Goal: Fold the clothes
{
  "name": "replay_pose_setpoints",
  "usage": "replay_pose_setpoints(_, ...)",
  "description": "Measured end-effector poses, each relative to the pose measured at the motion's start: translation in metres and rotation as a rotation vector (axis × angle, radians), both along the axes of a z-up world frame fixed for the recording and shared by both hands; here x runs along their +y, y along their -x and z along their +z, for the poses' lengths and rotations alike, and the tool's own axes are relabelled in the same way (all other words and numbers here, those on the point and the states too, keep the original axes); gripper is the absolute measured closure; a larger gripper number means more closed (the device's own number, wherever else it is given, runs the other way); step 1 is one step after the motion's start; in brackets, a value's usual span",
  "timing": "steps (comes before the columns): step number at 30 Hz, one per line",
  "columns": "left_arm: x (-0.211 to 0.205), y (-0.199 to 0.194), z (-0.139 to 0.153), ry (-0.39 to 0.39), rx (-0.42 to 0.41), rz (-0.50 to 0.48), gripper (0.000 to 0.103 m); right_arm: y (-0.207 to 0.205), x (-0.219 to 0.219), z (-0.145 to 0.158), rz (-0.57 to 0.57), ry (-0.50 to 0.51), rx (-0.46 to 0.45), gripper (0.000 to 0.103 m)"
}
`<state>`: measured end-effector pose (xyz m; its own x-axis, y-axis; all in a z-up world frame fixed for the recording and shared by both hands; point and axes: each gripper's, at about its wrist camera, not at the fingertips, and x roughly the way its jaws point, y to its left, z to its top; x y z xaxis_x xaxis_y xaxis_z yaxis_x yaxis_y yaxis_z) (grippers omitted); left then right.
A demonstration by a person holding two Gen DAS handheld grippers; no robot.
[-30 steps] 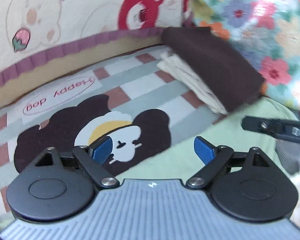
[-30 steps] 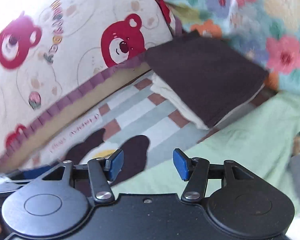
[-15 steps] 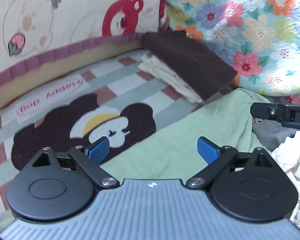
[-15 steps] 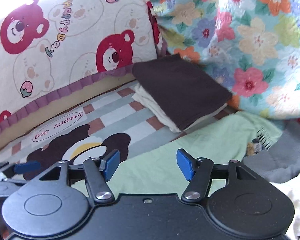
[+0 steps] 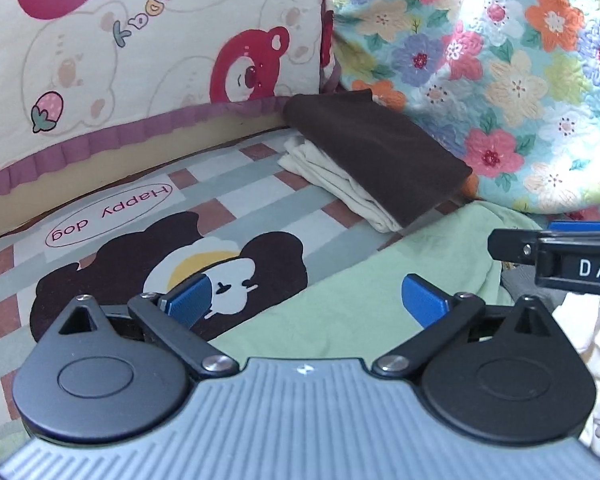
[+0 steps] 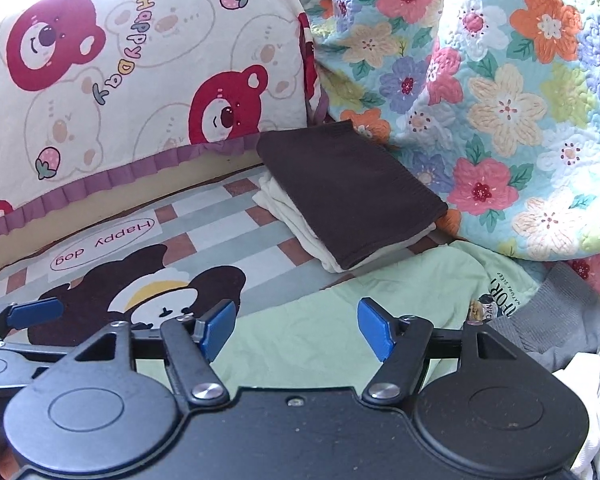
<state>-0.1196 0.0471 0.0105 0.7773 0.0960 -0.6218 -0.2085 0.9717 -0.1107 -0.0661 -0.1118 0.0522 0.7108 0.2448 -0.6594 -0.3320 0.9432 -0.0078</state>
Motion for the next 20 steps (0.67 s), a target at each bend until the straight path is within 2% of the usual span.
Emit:
replay_pose_setpoints(6,-0.0077,-0.0001,-0.0028,-0.061,0.016,0.025,0.000,0.0018,-0.0015,-0.0030,0.015,-0.012,0.018,0.029)
replay_pose_setpoints(20,-0.0090,0.0057,-0.0013,-0.056,0.024,-0.010,0.000,0.0051,-0.0041,-0.0037,0.004,0.019,0.021,0.029)
